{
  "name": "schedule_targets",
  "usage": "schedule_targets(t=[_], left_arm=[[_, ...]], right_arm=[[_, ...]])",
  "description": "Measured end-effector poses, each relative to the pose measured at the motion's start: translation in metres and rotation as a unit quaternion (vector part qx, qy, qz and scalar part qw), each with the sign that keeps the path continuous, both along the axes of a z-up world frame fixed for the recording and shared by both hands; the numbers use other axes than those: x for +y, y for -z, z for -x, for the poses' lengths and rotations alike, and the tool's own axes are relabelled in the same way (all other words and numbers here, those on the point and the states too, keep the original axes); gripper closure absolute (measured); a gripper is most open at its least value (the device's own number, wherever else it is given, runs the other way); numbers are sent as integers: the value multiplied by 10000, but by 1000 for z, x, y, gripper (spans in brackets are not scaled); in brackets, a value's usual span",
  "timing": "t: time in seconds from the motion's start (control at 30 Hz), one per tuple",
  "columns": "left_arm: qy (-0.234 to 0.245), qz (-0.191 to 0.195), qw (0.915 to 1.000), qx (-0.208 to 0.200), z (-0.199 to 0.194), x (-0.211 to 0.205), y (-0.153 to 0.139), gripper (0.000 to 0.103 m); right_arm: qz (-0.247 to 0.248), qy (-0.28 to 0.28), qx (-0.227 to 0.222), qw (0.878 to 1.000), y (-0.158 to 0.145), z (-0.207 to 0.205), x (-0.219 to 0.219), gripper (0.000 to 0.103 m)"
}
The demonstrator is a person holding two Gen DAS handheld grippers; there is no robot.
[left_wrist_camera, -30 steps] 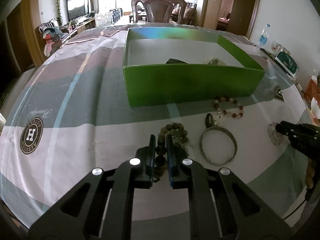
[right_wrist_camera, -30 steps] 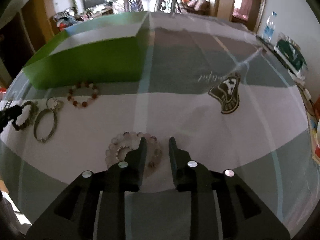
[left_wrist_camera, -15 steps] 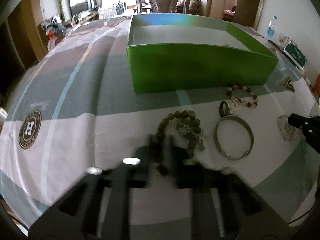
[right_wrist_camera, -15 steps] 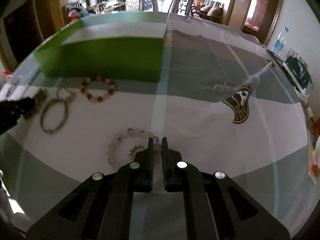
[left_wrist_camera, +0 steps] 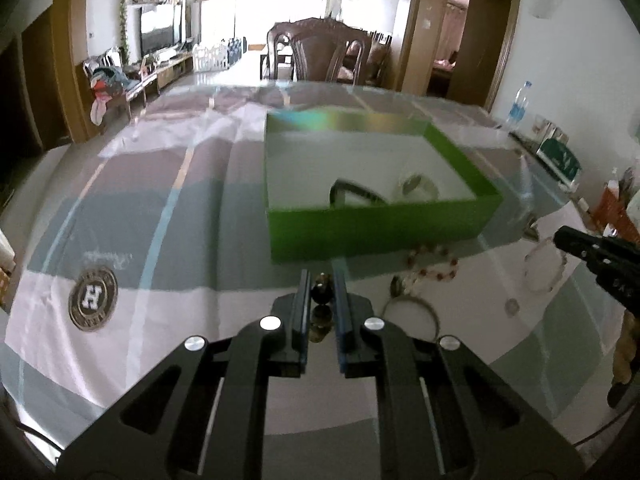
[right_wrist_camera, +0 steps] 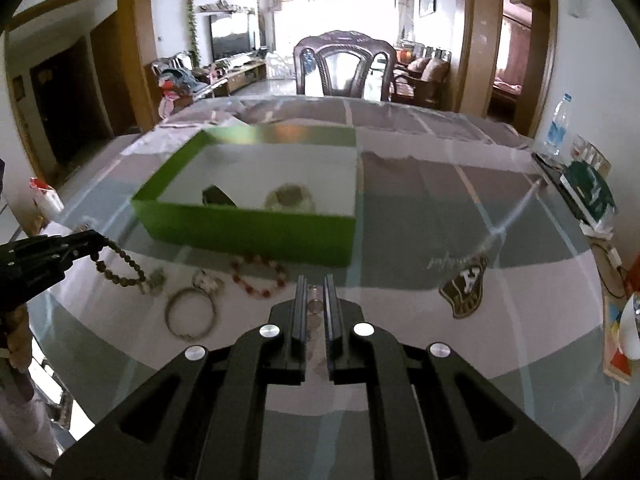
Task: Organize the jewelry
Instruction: 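Lower both bracelets into the green box and open both tools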
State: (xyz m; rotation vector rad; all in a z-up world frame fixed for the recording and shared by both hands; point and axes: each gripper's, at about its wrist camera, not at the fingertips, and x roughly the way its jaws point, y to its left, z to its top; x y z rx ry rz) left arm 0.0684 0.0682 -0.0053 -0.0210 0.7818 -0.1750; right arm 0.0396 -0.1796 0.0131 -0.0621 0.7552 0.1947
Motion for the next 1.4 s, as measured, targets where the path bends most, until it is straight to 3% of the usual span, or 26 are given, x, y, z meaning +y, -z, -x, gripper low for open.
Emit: schedule_targets(t=[0.17,0.33,0.53,0.6,0.8,0.83,0.87,0.9,0.97,1.07,1.2,1.3,1.4], left_arm=[[68,95,9998,-180,-4,-1,-25,92],[78,49,9987,-491,-15,-9,-54,92],[-42,-162,9984,-542,-65,-21,-65,92],[-81,-196,9984,-523,-79,-24,-62,92],[-237,-222,9987,-384,-116,-31,-42,92],[-263,-229,9988,-356,-118,-30,-39,87],[-283,-241,9988,-316,-119,-29,-35,70],[-306,-269,9987,-296,-118,-27,-32,64],[-335,-313,9983,-348,-109,-23,-30,62],[-357,-320,9983,-326,-80,-11,-25,58],[-457,-301,9982,-234,-38,5,-8,52],[-477,-178,9987,5,-23,11,18,52],[-456,13,9985,300,-24,11,39,51]], right_arm=[[159,-246,-10,9996,-3,-12,27,95],[-88,-280,-367,9989,-23,-28,40,95],[-132,-167,-568,9982,-32,-78,57,95],[-71,-107,-624,9980,-29,-96,63,95],[-53,142,-193,9997,3,-143,71,95],[-16,183,-137,9997,6,-144,72,95],[19,227,-41,9997,11,-146,71,90],[-6,214,25,9998,12,-143,70,78],[-148,177,-2,9997,9,-128,63,68],[-354,40,74,9993,7,-98,49,68],[-412,11,634,9971,29,-60,28,68],[-80,250,1066,9940,62,-65,27,68],[-111,279,1354,9903,86,-79,31,68]])
